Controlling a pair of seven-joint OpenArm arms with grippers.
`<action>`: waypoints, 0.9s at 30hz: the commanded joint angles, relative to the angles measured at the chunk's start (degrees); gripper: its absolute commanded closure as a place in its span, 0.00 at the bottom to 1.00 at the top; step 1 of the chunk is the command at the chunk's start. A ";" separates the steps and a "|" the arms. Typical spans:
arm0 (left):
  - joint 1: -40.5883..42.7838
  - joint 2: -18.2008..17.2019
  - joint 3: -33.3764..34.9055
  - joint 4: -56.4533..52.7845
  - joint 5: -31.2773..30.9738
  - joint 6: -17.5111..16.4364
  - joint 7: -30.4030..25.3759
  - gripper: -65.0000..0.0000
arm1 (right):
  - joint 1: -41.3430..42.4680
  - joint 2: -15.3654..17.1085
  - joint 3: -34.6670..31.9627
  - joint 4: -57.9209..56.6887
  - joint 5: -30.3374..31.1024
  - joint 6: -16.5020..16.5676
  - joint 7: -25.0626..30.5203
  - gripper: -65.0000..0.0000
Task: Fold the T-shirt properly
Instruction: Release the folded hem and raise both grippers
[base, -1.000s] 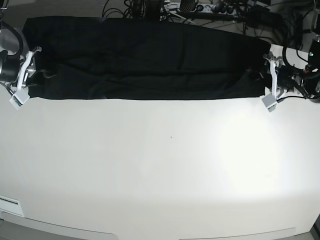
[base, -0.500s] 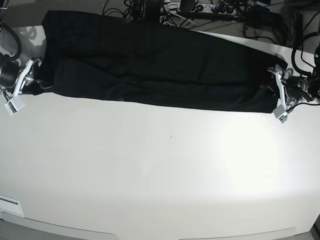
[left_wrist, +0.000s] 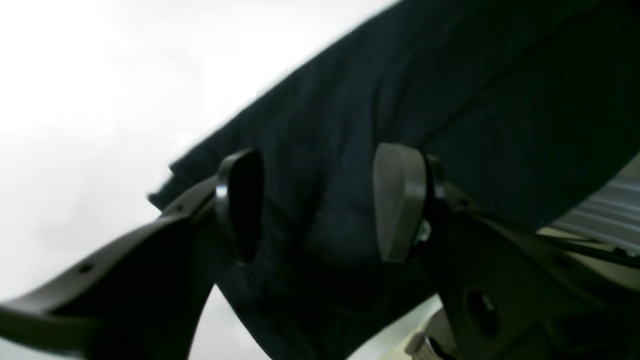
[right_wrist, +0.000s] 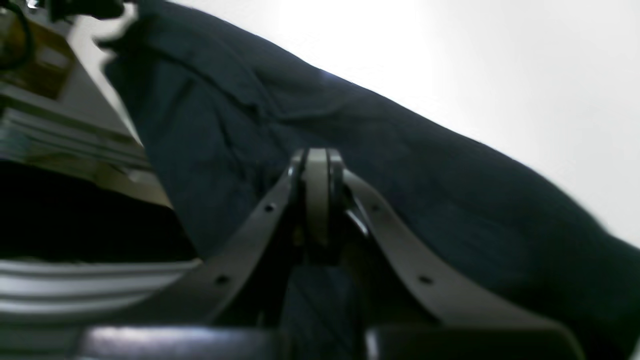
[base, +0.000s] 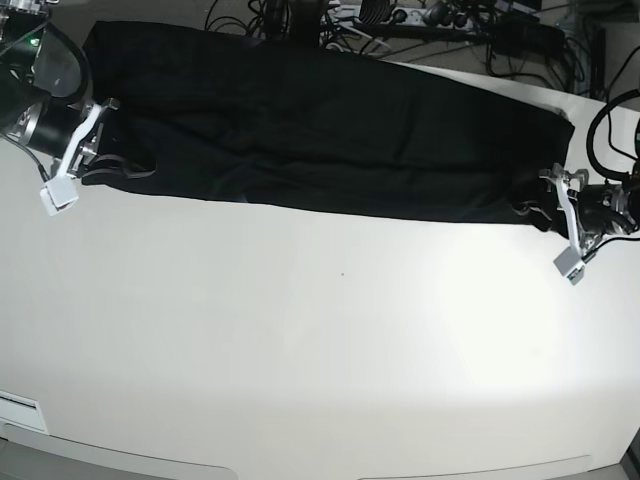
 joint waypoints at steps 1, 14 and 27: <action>-1.51 -1.42 -0.76 0.48 -0.68 -0.15 -1.31 0.44 | -0.15 -0.22 0.57 0.70 1.71 0.28 0.85 1.00; -3.54 -1.14 -0.87 0.50 8.57 3.72 -7.74 0.44 | -6.01 -5.35 -1.99 0.52 -29.40 0.28 17.90 1.00; -6.62 -1.14 -1.92 0.50 12.83 8.26 -7.67 0.44 | -6.08 -5.31 -5.81 0.52 -48.28 -5.42 23.82 1.00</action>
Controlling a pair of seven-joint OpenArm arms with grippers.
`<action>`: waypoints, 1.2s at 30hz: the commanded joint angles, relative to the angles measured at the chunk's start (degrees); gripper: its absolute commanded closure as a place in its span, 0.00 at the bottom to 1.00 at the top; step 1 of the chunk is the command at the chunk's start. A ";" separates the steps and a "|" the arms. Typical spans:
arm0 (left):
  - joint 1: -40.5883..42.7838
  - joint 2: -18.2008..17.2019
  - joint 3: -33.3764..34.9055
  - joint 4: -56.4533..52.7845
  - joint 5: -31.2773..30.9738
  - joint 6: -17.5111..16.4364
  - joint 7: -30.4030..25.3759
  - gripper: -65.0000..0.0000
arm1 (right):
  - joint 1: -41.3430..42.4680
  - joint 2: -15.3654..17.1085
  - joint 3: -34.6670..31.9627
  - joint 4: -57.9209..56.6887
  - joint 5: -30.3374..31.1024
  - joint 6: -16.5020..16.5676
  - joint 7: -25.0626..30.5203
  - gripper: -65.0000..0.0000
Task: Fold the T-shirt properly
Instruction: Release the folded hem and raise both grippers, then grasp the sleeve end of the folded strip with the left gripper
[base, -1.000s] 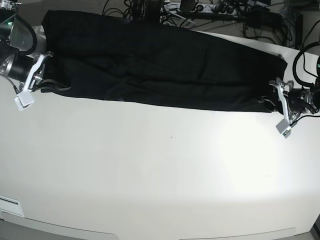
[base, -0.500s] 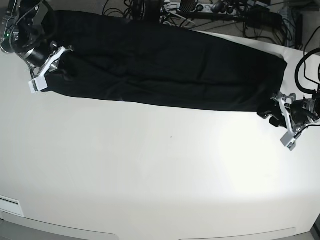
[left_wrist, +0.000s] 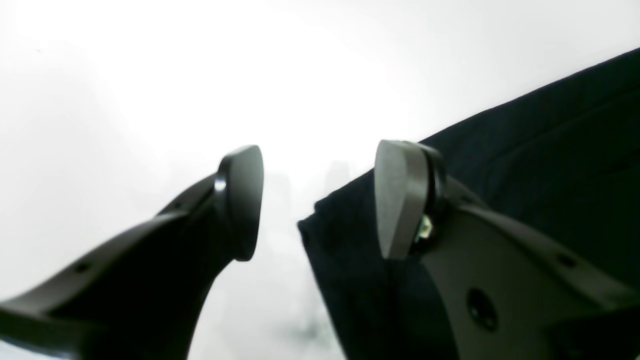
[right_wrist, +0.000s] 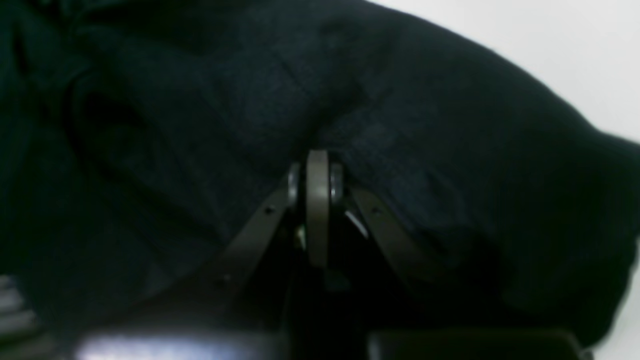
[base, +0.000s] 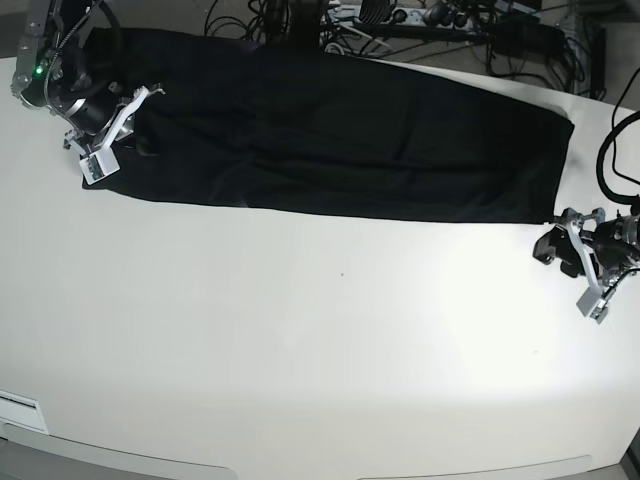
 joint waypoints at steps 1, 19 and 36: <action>-1.29 -1.44 -0.96 0.48 -0.48 0.02 -0.70 0.44 | 0.17 0.76 0.37 0.52 -3.02 -2.12 0.74 1.00; 1.22 5.09 -7.91 0.37 1.92 7.76 3.56 0.44 | 2.03 1.01 0.39 6.47 -21.57 -34.84 2.64 1.00; 20.48 18.80 -30.99 0.31 3.21 11.98 3.67 0.44 | 2.05 1.01 0.39 7.93 -21.57 -33.20 1.01 0.68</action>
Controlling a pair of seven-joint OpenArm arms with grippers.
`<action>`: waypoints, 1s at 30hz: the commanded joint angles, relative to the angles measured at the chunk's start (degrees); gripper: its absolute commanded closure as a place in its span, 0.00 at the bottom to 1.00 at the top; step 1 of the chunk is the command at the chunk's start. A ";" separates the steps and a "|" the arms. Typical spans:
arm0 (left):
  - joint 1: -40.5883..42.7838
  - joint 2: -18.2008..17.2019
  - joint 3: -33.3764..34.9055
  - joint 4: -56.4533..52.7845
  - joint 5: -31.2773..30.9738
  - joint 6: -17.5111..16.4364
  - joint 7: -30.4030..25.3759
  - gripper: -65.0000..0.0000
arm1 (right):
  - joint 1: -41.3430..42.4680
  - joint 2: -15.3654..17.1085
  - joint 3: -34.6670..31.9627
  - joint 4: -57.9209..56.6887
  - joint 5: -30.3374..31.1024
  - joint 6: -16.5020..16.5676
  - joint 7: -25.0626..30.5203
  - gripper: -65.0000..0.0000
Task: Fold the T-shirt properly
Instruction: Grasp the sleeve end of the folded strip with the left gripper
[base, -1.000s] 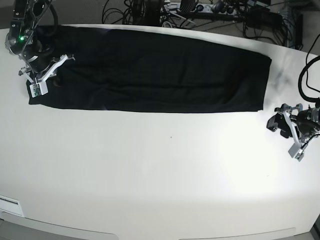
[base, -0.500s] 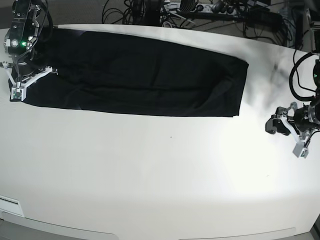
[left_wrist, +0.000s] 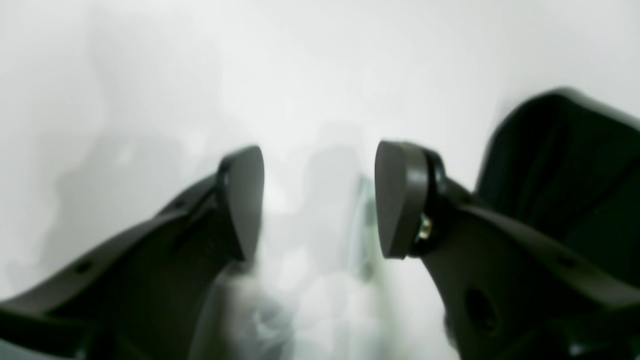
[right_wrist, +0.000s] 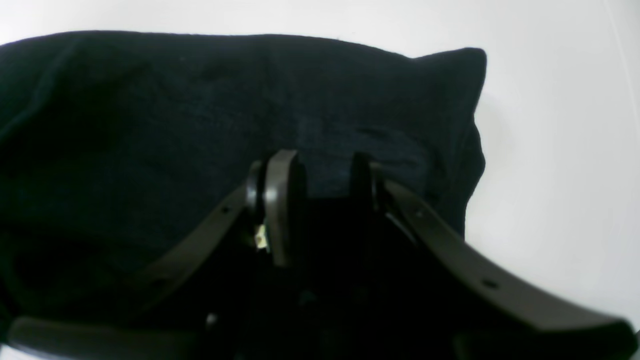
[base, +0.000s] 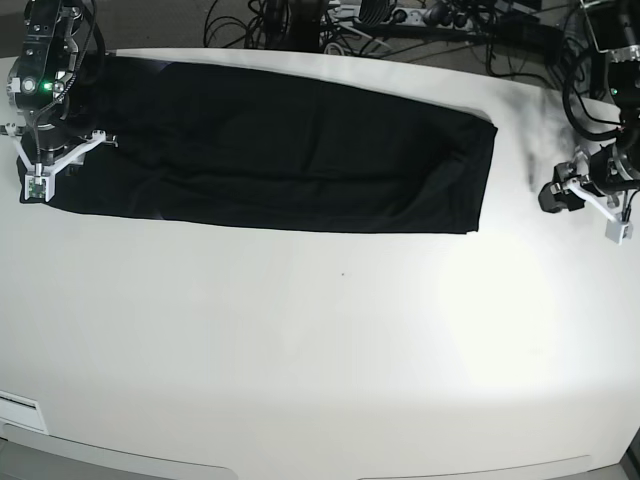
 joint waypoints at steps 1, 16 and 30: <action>0.37 0.00 -0.17 0.50 -0.57 0.00 0.72 0.44 | 0.31 0.85 0.37 1.14 -0.44 -0.04 0.94 0.68; 3.19 6.34 9.62 0.52 -6.27 -2.82 2.69 0.44 | 0.63 0.85 0.37 1.14 -0.44 -0.07 1.16 0.68; 3.15 8.92 16.26 0.52 -15.37 -9.09 5.42 0.44 | 0.66 0.85 0.37 1.14 -0.44 -0.02 1.18 0.68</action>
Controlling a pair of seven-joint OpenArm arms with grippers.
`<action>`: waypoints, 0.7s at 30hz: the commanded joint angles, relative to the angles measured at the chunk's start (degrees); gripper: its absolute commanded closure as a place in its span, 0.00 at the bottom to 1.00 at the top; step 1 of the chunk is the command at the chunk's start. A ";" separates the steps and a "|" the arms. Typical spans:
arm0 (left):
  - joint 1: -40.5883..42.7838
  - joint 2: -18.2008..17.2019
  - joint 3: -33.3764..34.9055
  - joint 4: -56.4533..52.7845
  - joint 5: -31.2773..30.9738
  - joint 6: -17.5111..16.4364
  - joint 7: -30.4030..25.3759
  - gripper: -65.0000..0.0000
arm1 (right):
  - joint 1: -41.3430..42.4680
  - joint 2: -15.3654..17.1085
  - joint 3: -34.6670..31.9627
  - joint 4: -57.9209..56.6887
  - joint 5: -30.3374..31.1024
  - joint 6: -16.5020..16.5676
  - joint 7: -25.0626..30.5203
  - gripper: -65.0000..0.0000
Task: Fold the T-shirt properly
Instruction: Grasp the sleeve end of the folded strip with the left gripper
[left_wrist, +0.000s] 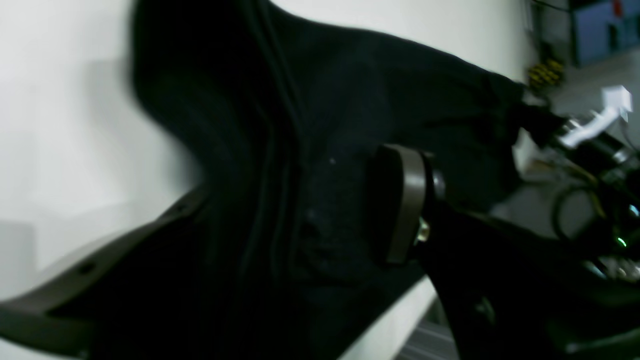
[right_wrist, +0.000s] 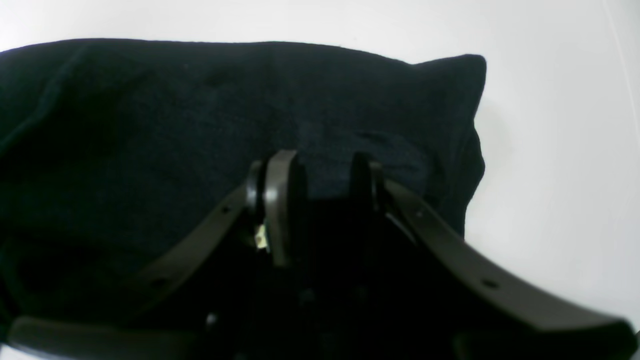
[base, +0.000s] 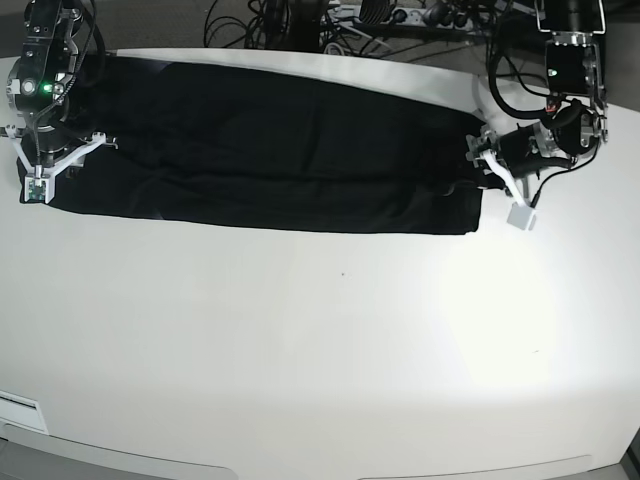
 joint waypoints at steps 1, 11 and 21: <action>0.76 -0.31 0.44 -0.31 2.84 0.44 4.35 0.44 | 0.22 0.83 0.37 1.14 -0.39 -0.02 1.36 0.68; -1.53 -0.35 0.42 -0.26 4.85 -0.57 3.80 1.00 | 0.22 0.83 0.37 1.14 -0.35 2.27 2.56 0.68; -3.82 -0.37 0.42 -0.26 4.83 -1.29 3.52 1.00 | 1.99 0.83 0.42 2.34 -0.37 5.20 4.63 0.68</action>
